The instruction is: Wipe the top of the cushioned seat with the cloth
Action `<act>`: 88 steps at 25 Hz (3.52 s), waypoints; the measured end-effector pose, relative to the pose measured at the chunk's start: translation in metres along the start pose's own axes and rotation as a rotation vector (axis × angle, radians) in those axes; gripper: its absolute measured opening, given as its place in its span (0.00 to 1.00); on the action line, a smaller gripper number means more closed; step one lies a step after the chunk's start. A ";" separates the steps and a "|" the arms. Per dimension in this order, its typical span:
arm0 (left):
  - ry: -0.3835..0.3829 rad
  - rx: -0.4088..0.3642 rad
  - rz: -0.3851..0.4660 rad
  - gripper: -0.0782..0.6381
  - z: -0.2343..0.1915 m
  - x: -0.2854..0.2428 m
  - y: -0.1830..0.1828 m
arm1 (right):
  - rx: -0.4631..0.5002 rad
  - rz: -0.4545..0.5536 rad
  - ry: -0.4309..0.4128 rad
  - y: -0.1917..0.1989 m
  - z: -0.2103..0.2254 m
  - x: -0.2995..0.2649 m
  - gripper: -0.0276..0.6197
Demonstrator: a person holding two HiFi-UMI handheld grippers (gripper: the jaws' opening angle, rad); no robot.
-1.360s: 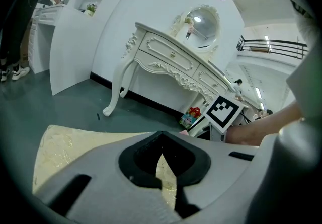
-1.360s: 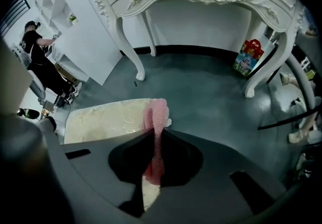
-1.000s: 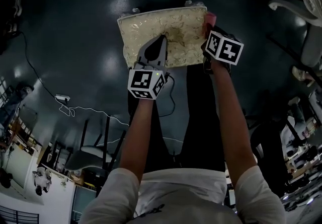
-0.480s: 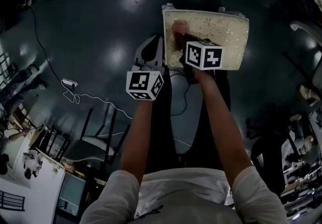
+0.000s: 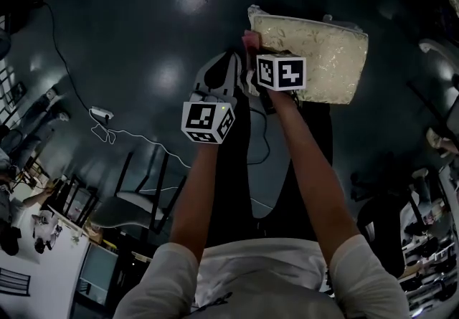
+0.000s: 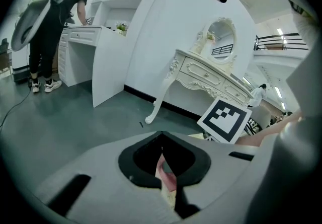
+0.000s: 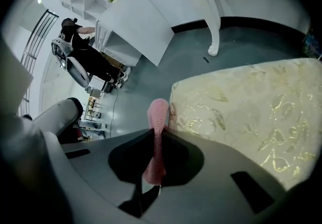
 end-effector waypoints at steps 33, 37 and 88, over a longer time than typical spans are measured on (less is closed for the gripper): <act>0.158 -0.023 -0.127 0.13 0.194 -0.102 0.068 | -0.117 0.229 0.391 0.056 0.258 0.206 0.09; 0.165 -0.037 -0.116 0.13 0.196 -0.106 0.066 | -0.157 0.221 0.362 0.058 0.278 0.200 0.08; 0.006 0.052 -0.048 0.13 0.109 -0.059 0.056 | -0.136 0.168 -0.021 0.051 0.155 0.126 0.09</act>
Point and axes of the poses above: the fingertips, and each gripper's own axes: x backward along the fingers, z to its right, y out of its underside, the point moved 10 cm from there along x, backward along the fingers, and after that the axes turned 4 degrees about x, right-handed, at the moved point
